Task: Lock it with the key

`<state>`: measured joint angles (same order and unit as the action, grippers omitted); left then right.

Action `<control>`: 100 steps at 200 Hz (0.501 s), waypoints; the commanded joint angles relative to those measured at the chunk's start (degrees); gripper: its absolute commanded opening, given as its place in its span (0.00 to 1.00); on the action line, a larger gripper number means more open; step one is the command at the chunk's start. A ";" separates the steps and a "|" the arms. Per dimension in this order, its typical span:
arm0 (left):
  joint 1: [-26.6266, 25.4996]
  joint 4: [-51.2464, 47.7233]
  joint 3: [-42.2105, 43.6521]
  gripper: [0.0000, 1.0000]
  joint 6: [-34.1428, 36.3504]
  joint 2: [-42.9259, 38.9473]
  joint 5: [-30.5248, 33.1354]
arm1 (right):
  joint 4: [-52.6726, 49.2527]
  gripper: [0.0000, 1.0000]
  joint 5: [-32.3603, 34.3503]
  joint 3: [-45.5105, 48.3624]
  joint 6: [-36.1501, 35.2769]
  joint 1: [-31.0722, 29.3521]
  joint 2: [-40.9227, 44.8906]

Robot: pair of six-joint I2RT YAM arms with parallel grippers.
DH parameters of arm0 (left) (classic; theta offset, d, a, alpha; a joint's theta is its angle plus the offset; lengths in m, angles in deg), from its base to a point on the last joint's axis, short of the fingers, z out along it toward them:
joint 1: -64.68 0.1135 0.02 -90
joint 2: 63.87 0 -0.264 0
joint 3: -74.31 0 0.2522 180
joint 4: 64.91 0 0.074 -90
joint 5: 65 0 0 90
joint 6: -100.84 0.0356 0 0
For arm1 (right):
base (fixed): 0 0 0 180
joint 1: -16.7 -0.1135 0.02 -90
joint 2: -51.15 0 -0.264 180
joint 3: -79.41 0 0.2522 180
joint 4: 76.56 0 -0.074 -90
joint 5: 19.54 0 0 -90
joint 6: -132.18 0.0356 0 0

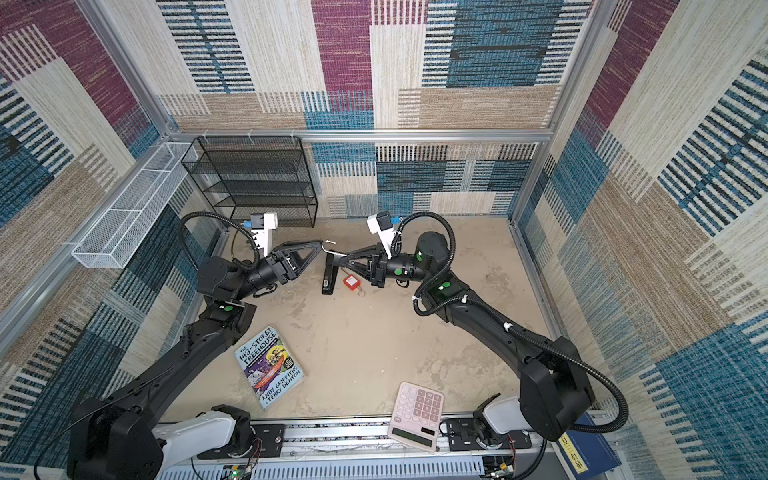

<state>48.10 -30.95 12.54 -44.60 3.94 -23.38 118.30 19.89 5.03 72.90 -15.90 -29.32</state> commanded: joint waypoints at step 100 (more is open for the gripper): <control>0.14 -1.49 -1.62 0.51 -0.48 2.59 -1.29 | -1.31 0.01 -3.13 -1.02 -3.90 -0.10 1.01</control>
<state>48.17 -31.95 11.60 -45.00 6.54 -23.73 116.58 17.95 4.87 70.17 -15.97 -28.73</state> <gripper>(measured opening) 0.510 0.146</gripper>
